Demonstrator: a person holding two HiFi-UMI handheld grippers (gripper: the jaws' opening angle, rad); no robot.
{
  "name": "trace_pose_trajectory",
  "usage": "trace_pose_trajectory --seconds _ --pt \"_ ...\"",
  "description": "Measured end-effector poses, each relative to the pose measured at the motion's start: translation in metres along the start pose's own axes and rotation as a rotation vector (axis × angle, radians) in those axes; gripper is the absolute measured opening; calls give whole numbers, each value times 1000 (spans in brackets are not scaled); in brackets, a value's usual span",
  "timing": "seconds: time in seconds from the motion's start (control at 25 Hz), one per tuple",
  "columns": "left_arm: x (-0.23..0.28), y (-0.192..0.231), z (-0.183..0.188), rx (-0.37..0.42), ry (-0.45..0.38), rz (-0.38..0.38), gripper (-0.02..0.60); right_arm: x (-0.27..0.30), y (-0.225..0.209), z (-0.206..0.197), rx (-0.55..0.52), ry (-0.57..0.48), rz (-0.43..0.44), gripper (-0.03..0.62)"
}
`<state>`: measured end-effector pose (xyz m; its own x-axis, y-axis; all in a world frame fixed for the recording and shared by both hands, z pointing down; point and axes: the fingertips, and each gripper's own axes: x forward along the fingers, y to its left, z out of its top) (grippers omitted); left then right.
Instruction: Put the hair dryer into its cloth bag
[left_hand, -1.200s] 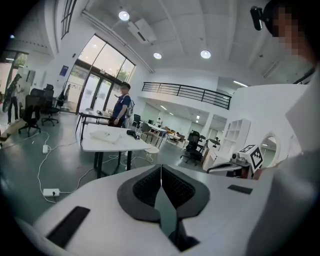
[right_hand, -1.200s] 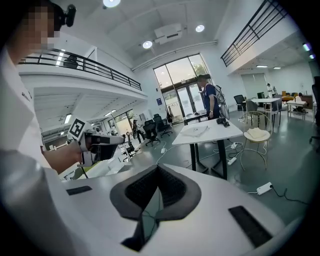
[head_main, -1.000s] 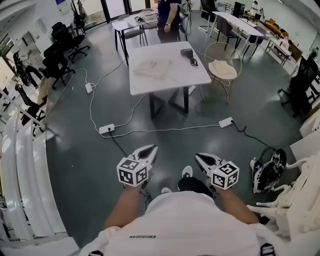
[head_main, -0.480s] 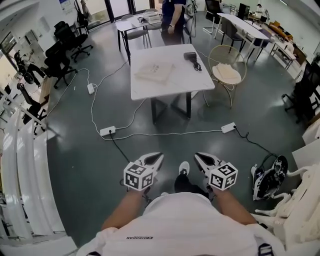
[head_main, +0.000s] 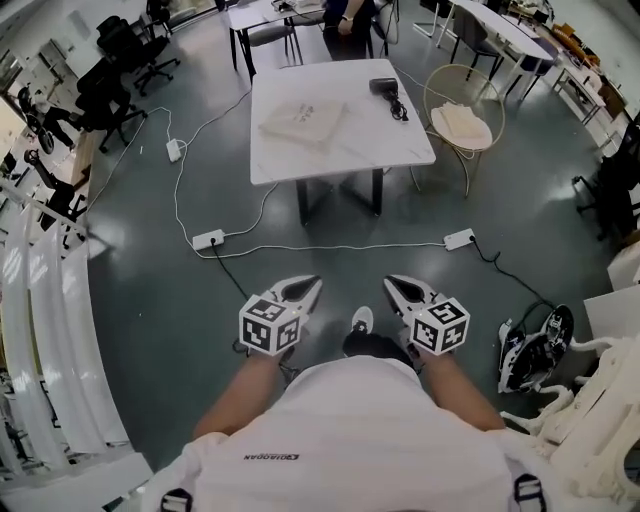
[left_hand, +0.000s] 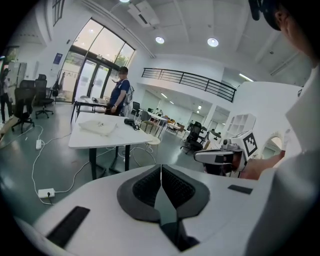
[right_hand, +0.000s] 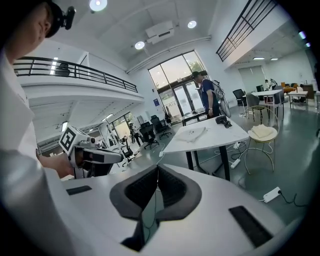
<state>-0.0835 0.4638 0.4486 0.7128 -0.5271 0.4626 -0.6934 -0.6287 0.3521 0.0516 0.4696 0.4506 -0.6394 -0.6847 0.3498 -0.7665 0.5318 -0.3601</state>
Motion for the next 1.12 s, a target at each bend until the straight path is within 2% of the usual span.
trace_pose_trajectory --seconds 0.4,0.76,0.96,1.12 --pt "89 46 70 16 5 9 34 70 -84 51 10 0 40 23" --pt "142 68 118 29 17 46 34 96 -137 110 -8 -41 88 23" --pt "178 61 142 47 0 23 34 103 -174 114 21 -23 78 23" --pt "180 55 149 60 5 21 34 103 -184 126 44 -18 77 23"
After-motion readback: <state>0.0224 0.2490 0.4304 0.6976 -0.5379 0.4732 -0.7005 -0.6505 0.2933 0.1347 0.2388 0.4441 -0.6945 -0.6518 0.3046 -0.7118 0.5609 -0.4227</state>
